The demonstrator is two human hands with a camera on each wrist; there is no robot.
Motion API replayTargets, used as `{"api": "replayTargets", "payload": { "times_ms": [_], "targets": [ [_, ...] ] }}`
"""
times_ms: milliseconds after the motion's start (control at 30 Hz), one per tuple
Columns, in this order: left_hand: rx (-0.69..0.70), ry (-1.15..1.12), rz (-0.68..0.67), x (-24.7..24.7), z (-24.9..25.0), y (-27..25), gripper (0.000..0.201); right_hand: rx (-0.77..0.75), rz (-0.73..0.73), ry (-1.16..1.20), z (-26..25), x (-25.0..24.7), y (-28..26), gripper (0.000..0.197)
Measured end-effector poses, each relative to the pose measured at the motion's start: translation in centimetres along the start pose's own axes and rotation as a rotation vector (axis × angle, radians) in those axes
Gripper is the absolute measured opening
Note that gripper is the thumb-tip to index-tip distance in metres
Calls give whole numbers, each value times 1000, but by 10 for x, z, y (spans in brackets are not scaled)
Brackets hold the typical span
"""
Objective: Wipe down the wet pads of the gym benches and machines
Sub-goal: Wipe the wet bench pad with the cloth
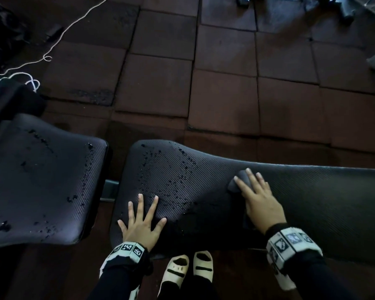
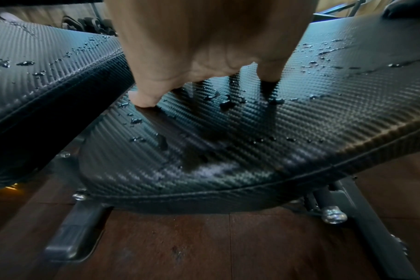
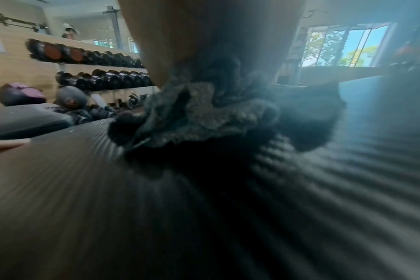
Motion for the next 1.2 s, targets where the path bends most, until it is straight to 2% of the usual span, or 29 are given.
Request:
{"api": "replayTargets", "payload": {
  "times_ms": [100, 200, 300, 400, 500, 567, 667, 767, 867, 933, 1067, 1200],
  "targets": [
    [2, 7, 10, 1, -1, 0, 73, 176, -19, -3, -6, -8, 28, 57],
    [1, 14, 19, 2, -1, 0, 76, 192, -53, -33, -37, -9, 58, 58],
    [8, 6, 21, 3, -2, 0, 75, 58, -90, -52, -78, 5, 71, 61],
    [11, -2, 28, 2, -1, 0, 75, -135, -161, -80, -106, 24, 53, 64],
    [11, -1, 23, 2, -2, -1, 73, -344, -184, -85, -104, 35, 13, 70],
    [8, 9, 19, 2, -1, -1, 72, -378, -162, -130, -81, 35, -8, 74],
    [4, 8, 22, 1, -1, 0, 72, -280, -100, -124, -39, 19, -12, 66],
    [4, 3, 25, 2, -1, -1, 72, -110, -28, -51, -20, 4, 12, 62],
    [0, 3, 27, 4, -1, 0, 70, 16, -73, -48, -33, 1, 44, 59],
    [-11, 9, 20, 4, -1, 1, 66, 33, -83, -43, -52, 3, 59, 58],
    [-7, 9, 12, 4, -3, 2, 64, -92, -123, -36, -95, 14, 60, 62],
    [-7, 14, 9, 5, -5, 3, 63, -300, -180, -44, -113, 31, 28, 62]
  ]
}}
Point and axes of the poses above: each hand's wrist, its own y-axis towards the middle knuckle, its own x-axis out of the palm, z = x × y, the point moved 4 cm from there along y, towards the middle knuckle, and after that the axes turned 12 degrees about x, right-handed, at the moved point
